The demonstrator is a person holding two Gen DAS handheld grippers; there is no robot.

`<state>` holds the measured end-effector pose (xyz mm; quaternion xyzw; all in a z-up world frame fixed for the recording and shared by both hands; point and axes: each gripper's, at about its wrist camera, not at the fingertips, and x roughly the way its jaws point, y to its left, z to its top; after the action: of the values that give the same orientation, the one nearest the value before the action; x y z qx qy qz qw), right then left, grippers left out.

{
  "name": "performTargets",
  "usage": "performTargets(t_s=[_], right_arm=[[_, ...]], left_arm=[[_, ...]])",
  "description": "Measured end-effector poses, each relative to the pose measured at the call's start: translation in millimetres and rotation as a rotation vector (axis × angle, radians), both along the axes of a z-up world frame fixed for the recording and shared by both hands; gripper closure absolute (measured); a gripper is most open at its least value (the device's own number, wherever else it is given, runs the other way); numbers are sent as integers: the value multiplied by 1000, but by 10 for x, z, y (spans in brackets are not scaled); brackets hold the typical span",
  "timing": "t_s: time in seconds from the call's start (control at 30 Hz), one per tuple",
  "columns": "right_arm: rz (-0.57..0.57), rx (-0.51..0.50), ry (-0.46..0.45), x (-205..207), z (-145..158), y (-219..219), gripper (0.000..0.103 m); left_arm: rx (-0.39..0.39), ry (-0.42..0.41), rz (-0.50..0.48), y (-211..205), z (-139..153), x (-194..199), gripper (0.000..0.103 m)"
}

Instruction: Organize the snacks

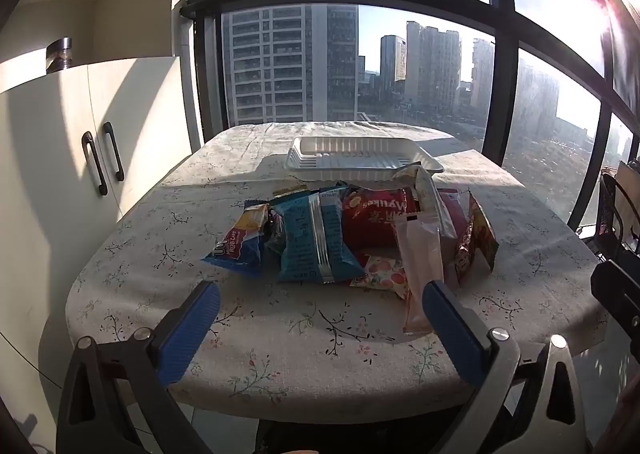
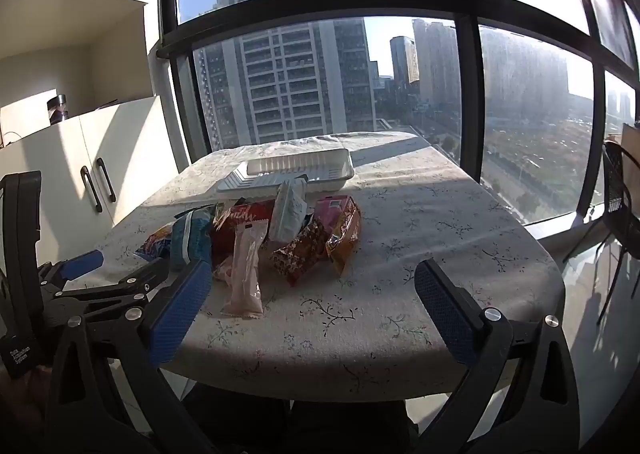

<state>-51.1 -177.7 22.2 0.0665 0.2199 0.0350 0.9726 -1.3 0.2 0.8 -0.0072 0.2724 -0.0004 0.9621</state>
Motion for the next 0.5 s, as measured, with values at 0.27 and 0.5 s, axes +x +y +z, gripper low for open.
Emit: performTargets(t_s=[0.27,0.5], right_arm=[[3,-6,-12,13,-19,12,0],[-8,-10,12,31,-35,21,0]], left_arm=[[8,7,14,102,4,19,0],[29,-5,26,24,-17,-1,0]])
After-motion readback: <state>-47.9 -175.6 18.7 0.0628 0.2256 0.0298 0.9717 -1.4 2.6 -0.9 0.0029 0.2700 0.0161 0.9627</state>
